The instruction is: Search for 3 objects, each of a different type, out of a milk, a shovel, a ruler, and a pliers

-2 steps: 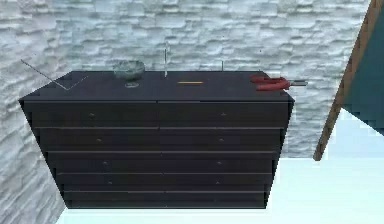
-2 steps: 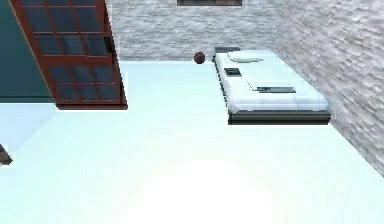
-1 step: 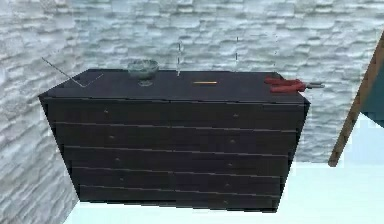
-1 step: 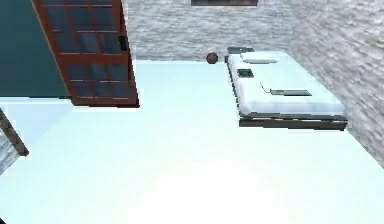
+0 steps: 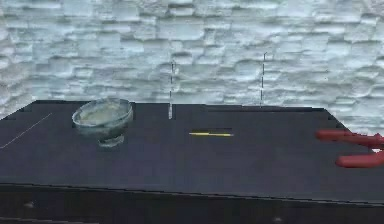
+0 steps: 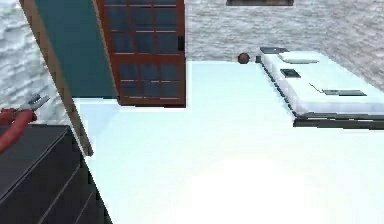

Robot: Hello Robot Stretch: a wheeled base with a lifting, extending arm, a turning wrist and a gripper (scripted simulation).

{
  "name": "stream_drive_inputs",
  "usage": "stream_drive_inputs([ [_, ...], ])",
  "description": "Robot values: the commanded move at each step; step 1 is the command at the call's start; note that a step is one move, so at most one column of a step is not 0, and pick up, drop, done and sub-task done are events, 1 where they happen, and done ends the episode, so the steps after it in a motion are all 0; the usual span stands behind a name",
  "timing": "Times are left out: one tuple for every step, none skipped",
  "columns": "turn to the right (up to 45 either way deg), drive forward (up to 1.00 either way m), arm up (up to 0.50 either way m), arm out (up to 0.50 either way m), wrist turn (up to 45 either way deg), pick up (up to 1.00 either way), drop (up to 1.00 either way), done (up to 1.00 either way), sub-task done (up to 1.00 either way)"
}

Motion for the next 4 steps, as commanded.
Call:
stream_drive_inputs([
  [36.0, 0.00, 0.00, 0.00, 0.0, 0.00, 0.00, 0.00, 0.00],
  [0.0, 0.00, 0.00, 0.00, 0.0, 0.00, 0.00, 0.00, 1.00],
  [-33.0, 0.00, 0.00, 0.00, 0.0, 0.00, 0.00, 0.00, 0.00],
  [0.0, 0.15, 0.00, 0.00, 0.0, 0.00, 0.00, 0.00, 0.00],
])
